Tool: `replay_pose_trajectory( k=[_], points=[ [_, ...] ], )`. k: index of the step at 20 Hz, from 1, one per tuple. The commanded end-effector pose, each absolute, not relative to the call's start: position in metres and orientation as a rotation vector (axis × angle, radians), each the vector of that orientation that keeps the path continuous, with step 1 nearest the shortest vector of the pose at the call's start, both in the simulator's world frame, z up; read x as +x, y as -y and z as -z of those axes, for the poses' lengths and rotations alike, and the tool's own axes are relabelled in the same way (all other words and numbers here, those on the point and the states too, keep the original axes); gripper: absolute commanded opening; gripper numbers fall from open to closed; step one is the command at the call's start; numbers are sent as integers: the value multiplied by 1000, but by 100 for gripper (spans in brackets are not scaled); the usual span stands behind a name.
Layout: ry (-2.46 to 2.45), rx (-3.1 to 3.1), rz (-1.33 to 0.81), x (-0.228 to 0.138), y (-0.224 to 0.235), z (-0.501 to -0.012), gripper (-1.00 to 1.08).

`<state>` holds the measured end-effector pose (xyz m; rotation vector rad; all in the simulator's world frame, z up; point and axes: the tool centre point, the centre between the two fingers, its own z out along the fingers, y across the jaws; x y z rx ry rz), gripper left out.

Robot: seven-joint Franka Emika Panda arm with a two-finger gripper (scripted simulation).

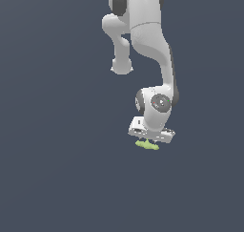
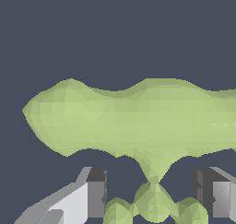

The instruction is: Pick up the object and move it to a goal position.

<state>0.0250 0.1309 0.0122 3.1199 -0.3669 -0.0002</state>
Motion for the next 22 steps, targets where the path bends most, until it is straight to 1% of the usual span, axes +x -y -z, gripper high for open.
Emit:
replay_pose_trajectory(
  k=[1, 5, 9, 22],
  points=[
    [367, 3120, 0, 25, -128, -14, -100],
    [367, 3120, 0, 27, -115, -26, -100],
    [367, 3120, 0, 31, -89, -48, -100],
    [367, 3121, 0, 50, 34, -154, -100]
  ],
)
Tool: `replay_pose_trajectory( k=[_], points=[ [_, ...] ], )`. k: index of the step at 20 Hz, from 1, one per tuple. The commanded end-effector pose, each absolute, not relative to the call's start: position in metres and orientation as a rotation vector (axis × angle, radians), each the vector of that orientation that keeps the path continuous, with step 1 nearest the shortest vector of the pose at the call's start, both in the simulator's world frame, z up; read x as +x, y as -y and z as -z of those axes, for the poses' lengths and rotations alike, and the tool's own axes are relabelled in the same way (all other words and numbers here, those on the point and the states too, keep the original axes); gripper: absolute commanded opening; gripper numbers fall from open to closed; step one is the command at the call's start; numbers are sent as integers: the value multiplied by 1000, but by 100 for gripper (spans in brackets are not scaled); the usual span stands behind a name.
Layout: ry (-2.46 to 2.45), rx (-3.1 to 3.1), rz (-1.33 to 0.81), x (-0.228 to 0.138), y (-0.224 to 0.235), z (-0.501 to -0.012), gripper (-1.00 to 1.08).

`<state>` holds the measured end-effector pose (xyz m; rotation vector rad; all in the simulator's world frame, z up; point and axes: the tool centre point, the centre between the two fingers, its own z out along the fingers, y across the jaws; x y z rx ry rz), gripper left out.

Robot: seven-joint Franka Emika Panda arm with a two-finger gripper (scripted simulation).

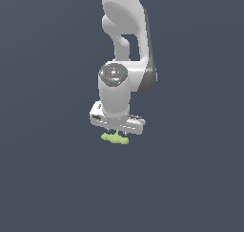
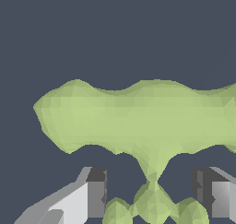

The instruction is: Pick up the object and move it to a goal position.

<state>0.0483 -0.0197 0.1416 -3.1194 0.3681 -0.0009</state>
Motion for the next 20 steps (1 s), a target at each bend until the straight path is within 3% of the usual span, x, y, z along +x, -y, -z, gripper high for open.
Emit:
replay_pose_trajectory(
  k=[1, 10, 20],
  points=[
    [-367, -3119, 0, 52, 43, -162, -100],
    [-366, -3120, 0, 66, 110, -220, -100],
    [-366, -3120, 0, 72, 129, -237, -100]
  ],
)
